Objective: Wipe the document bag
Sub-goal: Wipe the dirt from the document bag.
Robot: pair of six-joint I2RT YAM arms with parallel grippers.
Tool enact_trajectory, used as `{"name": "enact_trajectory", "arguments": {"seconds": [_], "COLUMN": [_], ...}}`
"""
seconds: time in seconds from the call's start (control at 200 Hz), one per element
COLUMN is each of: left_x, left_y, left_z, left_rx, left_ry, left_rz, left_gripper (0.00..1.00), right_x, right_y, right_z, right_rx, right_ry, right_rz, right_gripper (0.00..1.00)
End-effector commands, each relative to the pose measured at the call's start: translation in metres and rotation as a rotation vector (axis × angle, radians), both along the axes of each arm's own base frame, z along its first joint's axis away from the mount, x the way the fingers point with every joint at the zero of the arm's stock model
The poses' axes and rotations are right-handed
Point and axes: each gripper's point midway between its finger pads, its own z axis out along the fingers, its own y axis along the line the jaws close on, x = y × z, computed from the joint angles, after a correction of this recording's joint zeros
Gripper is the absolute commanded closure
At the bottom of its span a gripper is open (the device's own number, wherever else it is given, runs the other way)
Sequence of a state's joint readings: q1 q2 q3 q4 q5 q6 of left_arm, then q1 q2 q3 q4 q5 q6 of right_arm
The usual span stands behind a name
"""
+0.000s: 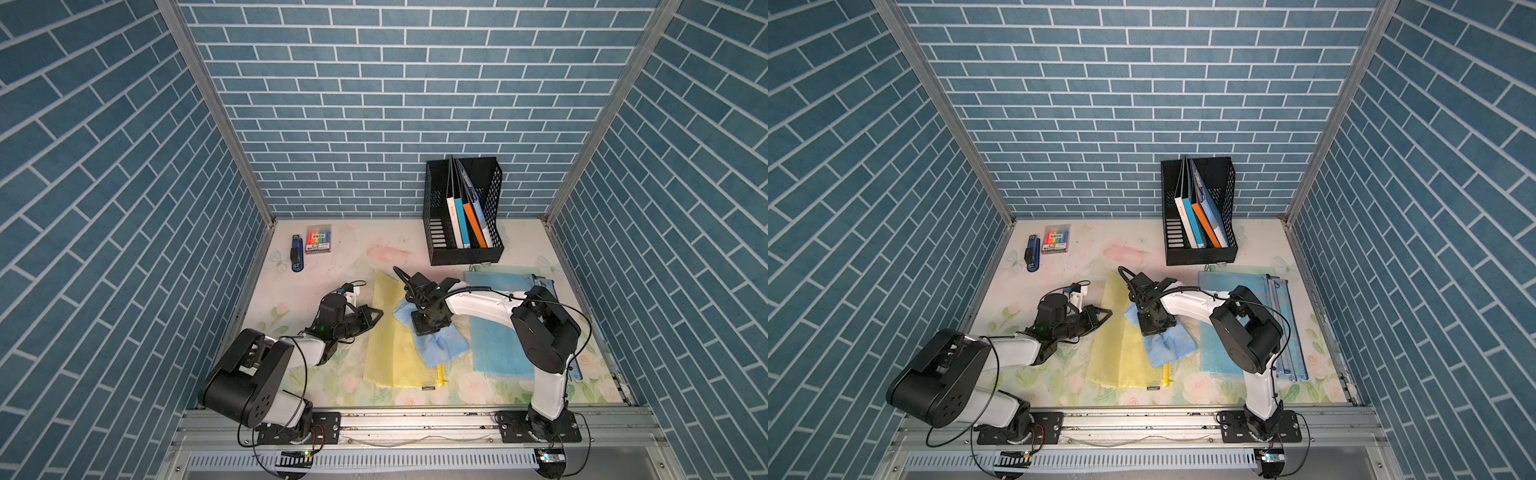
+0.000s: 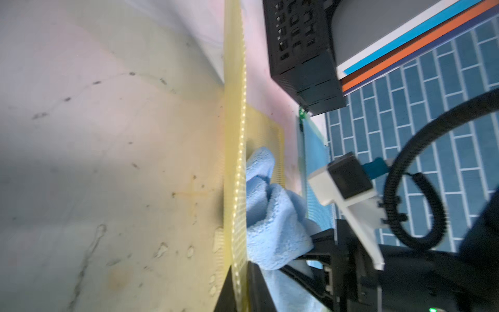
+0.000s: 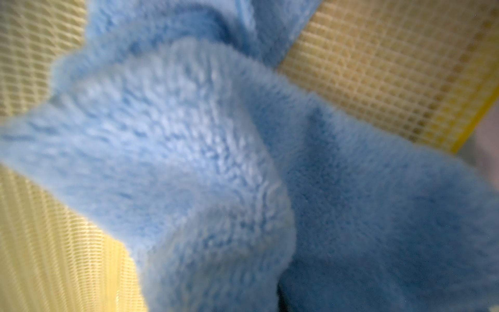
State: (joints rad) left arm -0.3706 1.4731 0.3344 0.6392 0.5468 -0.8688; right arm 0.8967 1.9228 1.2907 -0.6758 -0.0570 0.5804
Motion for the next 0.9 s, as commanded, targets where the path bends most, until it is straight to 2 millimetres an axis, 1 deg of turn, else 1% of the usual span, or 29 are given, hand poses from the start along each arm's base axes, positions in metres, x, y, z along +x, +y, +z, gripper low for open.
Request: {"name": "enact_trajectory", "arguments": {"seconds": [0.0,0.085,0.13,0.165,0.275,0.285,0.355,0.435,0.455,0.465,0.475,0.565,0.65,0.71,0.76,0.8,0.815,0.825,0.87,0.89,0.895], "left_x": [-0.007,-0.009,-0.009,-0.010,-0.012,-0.012,-0.014,-0.017,-0.017,-0.018,-0.018,-0.022,-0.024,-0.026,-0.027,-0.028,-0.029,-0.028,-0.028,-0.028,-0.028], "left_y": [0.008,0.010,0.010,0.009,0.008,0.008,0.007,0.007,0.007,0.007,0.007,0.008,0.008,0.010,0.011,0.013,0.014,0.014,0.015,0.015,0.015], "left_z": [-0.026,-0.034,-0.035,-0.034,-0.034,-0.034,-0.034,-0.036,-0.036,-0.037,-0.037,-0.043,-0.045,-0.047,-0.049,-0.050,-0.051,-0.051,-0.050,-0.050,-0.050], "left_rx": [0.077,0.091,0.090,0.082,0.058,0.056,0.047,0.032,0.028,0.026,0.024,0.017,-0.007,-0.014,-0.012,-0.012,-0.013,-0.015,-0.019,-0.022,-0.022], "left_ry": [0.067,0.095,0.101,0.100,0.110,0.109,0.110,0.112,0.111,0.113,0.114,0.130,0.135,0.144,0.152,0.156,0.160,0.156,0.153,0.155,0.155], "left_rz": [-0.008,-0.003,0.002,0.004,0.011,0.010,0.013,0.013,0.016,0.017,0.019,0.023,0.037,0.048,0.059,0.072,0.076,0.077,0.086,0.087,0.088], "left_gripper": [0.95,0.99,1.00,1.00,1.00,1.00,1.00,1.00,1.00,1.00,1.00,1.00,1.00,1.00,1.00,1.00,1.00,1.00,1.00,1.00,1.00], "right_x": [-0.007,-0.003,-0.001,0.002,0.012,0.010,0.011,0.009,0.010,0.009,0.008,0.013,0.019,0.024,0.028,0.032,0.032,0.034,0.040,0.041,0.042], "right_y": [-0.008,-0.001,0.008,0.019,0.063,0.069,0.097,0.121,0.126,0.126,0.128,0.137,0.137,0.126,0.110,0.094,0.086,0.084,0.060,0.054,0.049], "right_z": [0.000,0.007,0.010,0.012,0.016,0.017,0.015,0.006,0.008,-0.003,-0.007,-0.020,-0.024,-0.025,-0.024,-0.023,-0.026,-0.018,-0.014,-0.013,-0.012], "right_rx": [-0.068,-0.047,-0.020,0.015,0.110,0.128,0.169,0.201,0.223,0.210,0.209,0.239,0.247,0.218,0.179,0.139,0.118,0.126,0.074,0.065,0.056], "right_ry": [0.034,0.021,0.015,0.013,-0.010,0.007,0.024,0.053,0.057,0.071,0.078,0.085,0.075,0.052,0.036,0.017,0.020,0.013,-0.020,-0.026,-0.029], "right_rz": [-0.036,-0.057,-0.068,-0.079,-0.081,-0.076,-0.058,-0.042,-0.049,-0.054,-0.059,-0.098,-0.116,-0.134,-0.152,-0.165,-0.169,-0.168,-0.190,-0.196,-0.201], "right_gripper": [1.00,1.00,1.00,1.00,1.00,1.00,1.00,1.00,1.00,1.00,1.00,1.00,1.00,1.00,1.00,1.00,1.00,1.00,1.00,1.00,1.00]}}
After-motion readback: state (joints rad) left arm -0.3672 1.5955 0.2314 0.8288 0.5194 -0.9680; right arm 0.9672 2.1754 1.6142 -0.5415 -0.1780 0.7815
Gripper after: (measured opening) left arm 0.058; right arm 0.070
